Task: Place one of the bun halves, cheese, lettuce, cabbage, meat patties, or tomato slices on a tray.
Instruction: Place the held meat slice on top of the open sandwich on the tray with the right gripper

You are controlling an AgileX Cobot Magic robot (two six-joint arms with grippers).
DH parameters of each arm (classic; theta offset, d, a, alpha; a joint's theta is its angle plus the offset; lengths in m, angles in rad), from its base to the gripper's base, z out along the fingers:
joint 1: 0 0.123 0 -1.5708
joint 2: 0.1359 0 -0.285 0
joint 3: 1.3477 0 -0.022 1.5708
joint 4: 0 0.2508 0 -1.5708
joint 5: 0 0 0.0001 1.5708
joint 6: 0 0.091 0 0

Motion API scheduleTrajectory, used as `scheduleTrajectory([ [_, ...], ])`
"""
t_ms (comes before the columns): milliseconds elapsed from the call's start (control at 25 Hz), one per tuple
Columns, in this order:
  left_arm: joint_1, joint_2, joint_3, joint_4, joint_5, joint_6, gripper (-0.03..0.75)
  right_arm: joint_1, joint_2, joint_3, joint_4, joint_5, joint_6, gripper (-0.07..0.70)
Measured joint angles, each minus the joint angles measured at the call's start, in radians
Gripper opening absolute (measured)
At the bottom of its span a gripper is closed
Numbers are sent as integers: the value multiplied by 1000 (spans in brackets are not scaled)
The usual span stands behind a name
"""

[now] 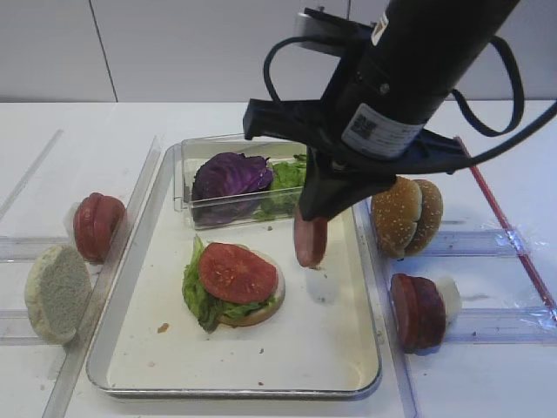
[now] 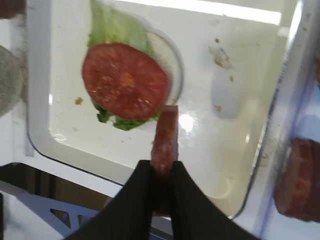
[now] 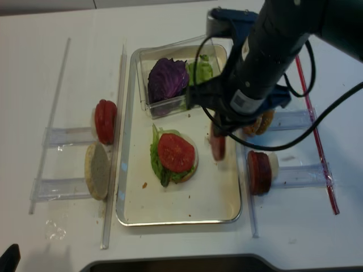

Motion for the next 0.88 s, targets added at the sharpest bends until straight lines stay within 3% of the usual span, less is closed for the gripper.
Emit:
scheduleTrajectory([
  [240, 0, 0, 0, 0, 0, 0, 282, 0, 0, 19, 135, -153, -115, 104],
  [560, 0, 0, 0, 0, 0, 0, 282, 0, 0, 228, 500, -381, -423, 102],
  [720, 0, 0, 0, 0, 0, 0, 282, 0, 0, 288, 714, -471, -623, 102],
  [880, 0, 0, 0, 0, 0, 0, 282, -14, 10, 301, 793, -512, -688, 102],
])
